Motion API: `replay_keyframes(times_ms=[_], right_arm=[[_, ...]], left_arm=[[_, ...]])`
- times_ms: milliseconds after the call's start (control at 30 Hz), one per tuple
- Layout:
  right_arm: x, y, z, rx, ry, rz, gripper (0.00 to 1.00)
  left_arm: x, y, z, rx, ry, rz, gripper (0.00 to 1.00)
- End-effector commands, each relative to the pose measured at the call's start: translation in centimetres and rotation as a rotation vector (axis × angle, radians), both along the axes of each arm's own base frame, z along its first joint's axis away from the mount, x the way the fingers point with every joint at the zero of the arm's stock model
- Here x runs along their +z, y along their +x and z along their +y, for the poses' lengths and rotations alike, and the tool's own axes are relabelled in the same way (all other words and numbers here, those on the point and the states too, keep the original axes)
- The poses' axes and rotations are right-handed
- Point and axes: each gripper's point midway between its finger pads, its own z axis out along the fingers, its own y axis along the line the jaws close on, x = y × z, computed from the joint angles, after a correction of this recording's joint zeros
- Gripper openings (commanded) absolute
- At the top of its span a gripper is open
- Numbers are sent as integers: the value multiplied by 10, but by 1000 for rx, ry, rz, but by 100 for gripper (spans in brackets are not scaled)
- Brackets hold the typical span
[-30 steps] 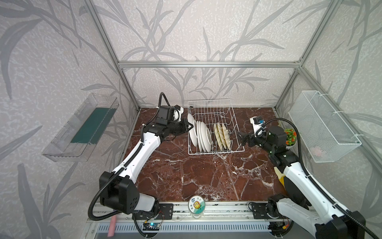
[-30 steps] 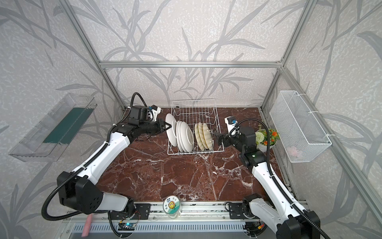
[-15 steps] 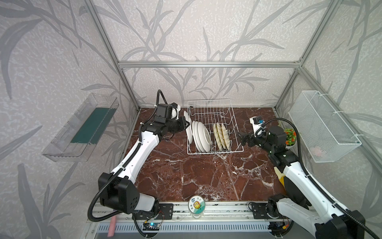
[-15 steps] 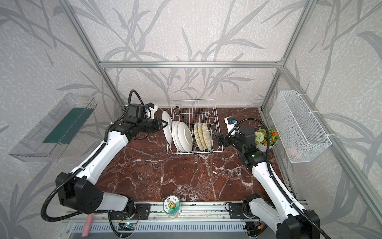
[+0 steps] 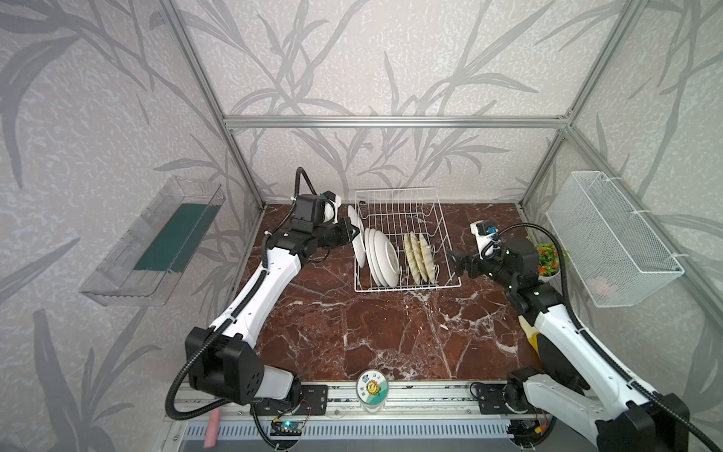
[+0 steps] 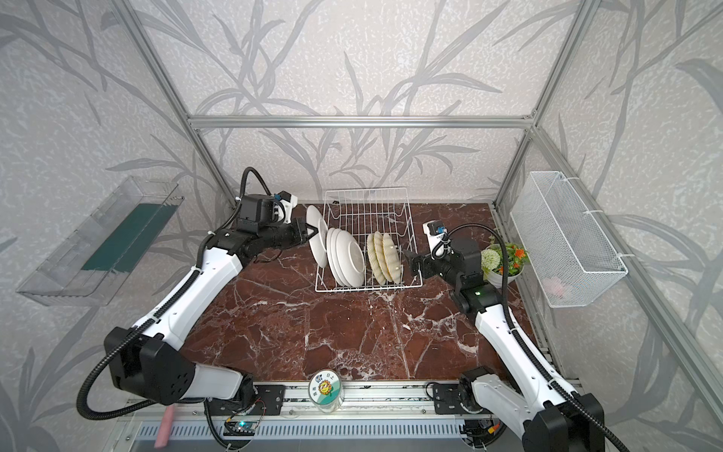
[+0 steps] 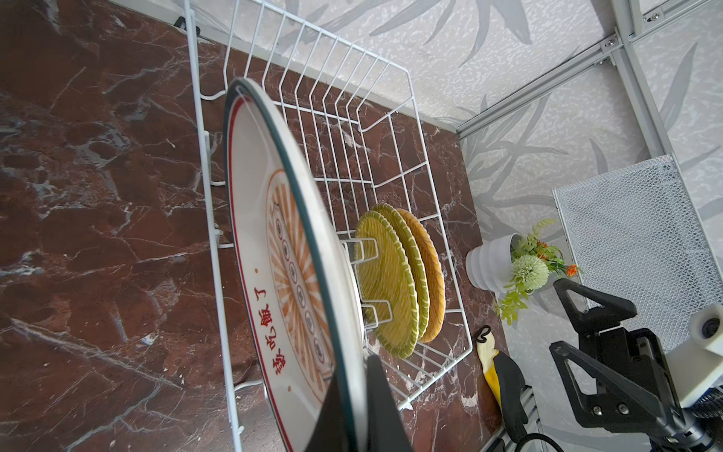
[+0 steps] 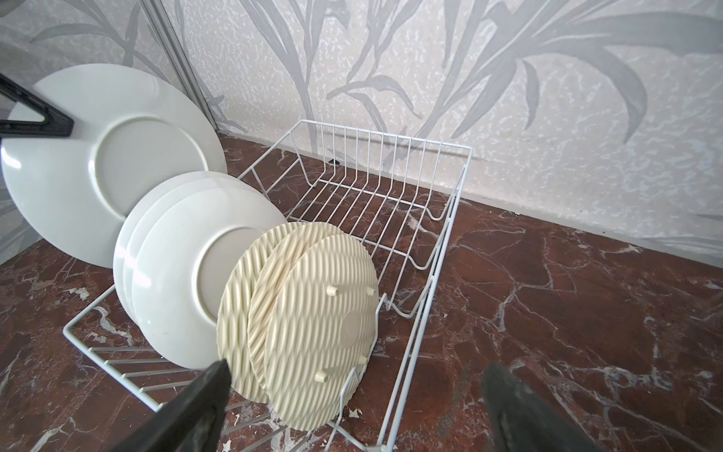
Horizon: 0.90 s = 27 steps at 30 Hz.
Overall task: Unload the plates from the dish rack
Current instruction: Pick up a plate from the dish rack, then place a plate at the top-left of the table.
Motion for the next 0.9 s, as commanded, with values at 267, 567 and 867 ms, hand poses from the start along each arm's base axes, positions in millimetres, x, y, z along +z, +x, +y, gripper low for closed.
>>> replay_keyframes(times_ms=[267, 567, 867], right_arm=[[10, 2, 7, 21, 20, -24, 99], [13, 1, 9, 26, 20, -28, 99], [18, 4, 11, 16, 51, -5, 99]], left_arm=[[57, -6, 11, 7, 61, -171, 0], [69, -3, 13, -2, 95, -210, 0], [92, 1, 16, -41, 183, -311, 0]])
